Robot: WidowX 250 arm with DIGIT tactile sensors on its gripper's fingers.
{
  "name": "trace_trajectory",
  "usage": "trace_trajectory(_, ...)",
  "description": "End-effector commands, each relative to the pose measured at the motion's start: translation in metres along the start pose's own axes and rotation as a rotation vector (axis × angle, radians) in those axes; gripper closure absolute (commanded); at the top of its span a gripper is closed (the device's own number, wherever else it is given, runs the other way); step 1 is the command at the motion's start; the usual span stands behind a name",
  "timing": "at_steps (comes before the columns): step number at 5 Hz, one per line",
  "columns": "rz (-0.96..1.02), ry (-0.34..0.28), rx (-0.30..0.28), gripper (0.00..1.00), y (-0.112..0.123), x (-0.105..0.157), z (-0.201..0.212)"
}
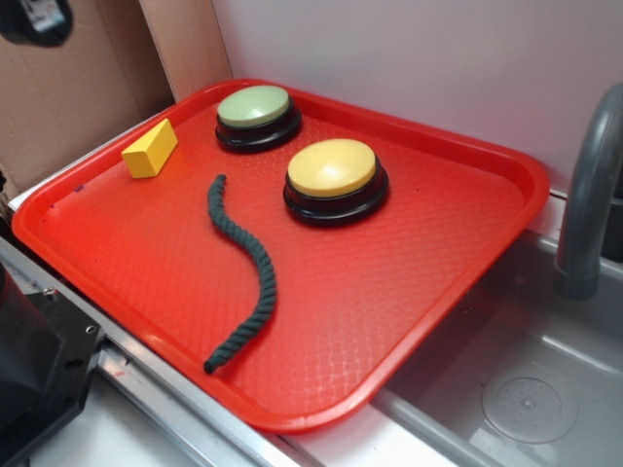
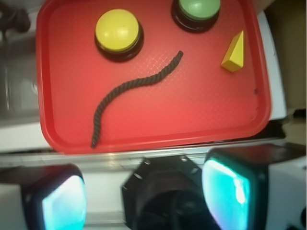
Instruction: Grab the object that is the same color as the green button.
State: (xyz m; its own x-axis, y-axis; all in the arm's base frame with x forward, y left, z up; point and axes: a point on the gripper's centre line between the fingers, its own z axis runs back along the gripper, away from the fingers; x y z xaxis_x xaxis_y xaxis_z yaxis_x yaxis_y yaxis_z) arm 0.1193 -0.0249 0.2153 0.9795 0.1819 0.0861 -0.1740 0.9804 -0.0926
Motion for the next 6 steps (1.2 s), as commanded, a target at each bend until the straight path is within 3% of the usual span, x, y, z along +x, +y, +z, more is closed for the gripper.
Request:
trace_trajectory(1,0.293,-0.062,-0.009,0.0,-0.011,0.014,-0.038)
trace_trajectory(3,0.527,-0.083,0.008,0.0,-0.021,0.026,-0.095)
trace_trajectory(6,0.646,-0.078,0.027,0.0,-0.03,0.059,-0.186)
